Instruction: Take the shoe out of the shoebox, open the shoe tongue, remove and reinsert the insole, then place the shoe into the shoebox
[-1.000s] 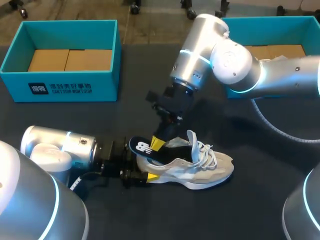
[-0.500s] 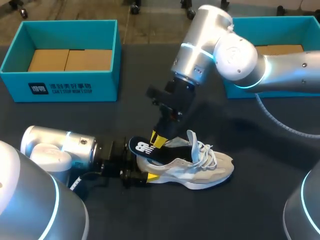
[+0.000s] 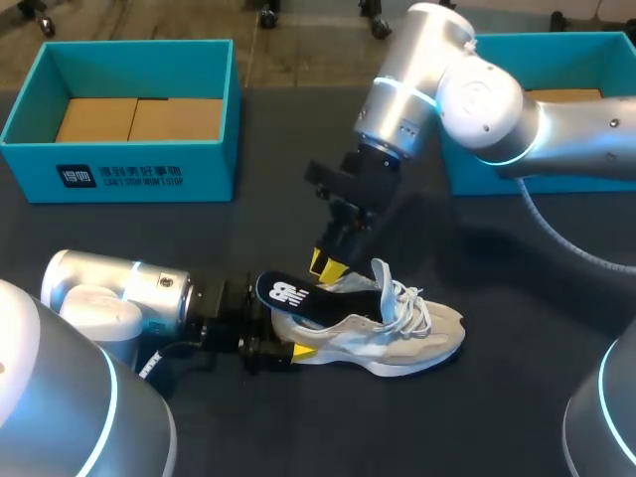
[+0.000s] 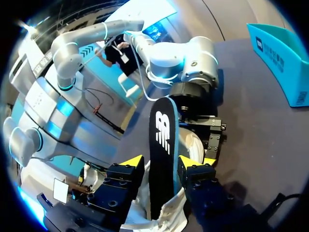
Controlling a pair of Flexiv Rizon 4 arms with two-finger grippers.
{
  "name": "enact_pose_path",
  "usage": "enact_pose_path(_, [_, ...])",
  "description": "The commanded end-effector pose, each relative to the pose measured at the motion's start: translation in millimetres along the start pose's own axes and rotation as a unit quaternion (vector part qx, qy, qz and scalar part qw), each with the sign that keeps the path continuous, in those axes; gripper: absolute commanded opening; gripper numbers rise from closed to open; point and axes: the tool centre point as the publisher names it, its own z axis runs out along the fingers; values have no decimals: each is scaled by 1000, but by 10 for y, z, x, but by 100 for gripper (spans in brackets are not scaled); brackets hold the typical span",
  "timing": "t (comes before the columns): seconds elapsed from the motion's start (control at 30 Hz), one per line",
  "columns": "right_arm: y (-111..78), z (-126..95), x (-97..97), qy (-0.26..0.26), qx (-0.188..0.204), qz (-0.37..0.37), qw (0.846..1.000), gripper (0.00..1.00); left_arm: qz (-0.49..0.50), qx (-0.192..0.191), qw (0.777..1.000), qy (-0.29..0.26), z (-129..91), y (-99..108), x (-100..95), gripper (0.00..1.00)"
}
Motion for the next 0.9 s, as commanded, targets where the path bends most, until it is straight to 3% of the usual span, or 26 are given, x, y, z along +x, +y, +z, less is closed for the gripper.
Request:
enact_pose_path(0.03, [28, 7, -91, 9, 5, -2, 1000, 44, 0, 0, 1000, 0, 23, 42, -27, 0])
enact_pose_path(0.9, [-73, 92, -223, 42, -16, -7, 999, 43, 0, 0, 1000, 0, 23, 42, -27, 0])
